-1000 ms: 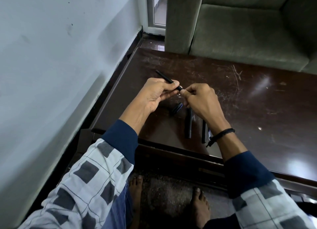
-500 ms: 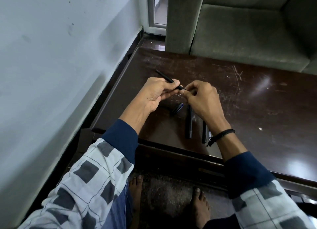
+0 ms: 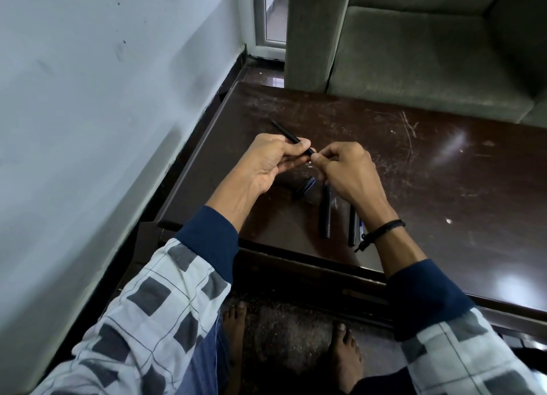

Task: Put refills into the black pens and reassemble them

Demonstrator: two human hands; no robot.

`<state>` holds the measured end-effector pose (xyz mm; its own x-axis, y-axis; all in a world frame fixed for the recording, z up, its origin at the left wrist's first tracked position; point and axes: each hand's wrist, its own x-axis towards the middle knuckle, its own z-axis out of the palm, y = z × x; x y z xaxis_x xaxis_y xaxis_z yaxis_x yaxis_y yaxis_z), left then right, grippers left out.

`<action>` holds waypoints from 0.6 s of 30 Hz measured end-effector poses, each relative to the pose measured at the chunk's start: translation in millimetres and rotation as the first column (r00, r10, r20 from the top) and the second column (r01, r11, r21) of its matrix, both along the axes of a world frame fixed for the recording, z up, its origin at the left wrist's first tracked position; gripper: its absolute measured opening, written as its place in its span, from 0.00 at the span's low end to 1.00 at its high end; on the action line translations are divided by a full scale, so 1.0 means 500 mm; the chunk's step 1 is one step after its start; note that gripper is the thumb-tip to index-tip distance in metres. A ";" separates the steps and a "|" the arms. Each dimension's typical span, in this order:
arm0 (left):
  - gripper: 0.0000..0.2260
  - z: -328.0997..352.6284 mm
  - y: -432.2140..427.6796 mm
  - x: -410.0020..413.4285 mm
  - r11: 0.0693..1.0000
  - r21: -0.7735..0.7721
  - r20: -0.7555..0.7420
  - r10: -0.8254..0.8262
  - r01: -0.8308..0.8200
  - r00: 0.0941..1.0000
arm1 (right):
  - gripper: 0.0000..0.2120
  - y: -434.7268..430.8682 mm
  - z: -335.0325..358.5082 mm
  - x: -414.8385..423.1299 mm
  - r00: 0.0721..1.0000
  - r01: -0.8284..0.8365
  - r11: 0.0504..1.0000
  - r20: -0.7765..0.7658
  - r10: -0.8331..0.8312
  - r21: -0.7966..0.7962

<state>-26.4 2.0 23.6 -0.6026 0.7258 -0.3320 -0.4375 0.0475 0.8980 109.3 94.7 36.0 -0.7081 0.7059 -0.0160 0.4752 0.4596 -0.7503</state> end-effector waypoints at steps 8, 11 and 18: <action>0.04 -0.002 -0.002 -0.004 1.000 0.000 -0.013 0.000 0.000 1.000 | 0.10 0.000 -0.007 -0.004 0.999 -0.005 1.000 -0.038 0.005 -0.005; 0.03 -0.002 -0.001 -0.005 1.000 0.001 -0.013 -0.009 0.009 1.000 | 0.11 0.006 -0.013 -0.007 0.998 -0.006 0.990 -0.065 -0.003 -0.143; 0.02 0.000 -0.005 -0.026 0.996 -0.007 -0.004 0.088 -0.088 0.996 | 0.15 0.014 -0.026 -0.012 0.990 -0.006 0.957 -0.139 -0.035 -0.290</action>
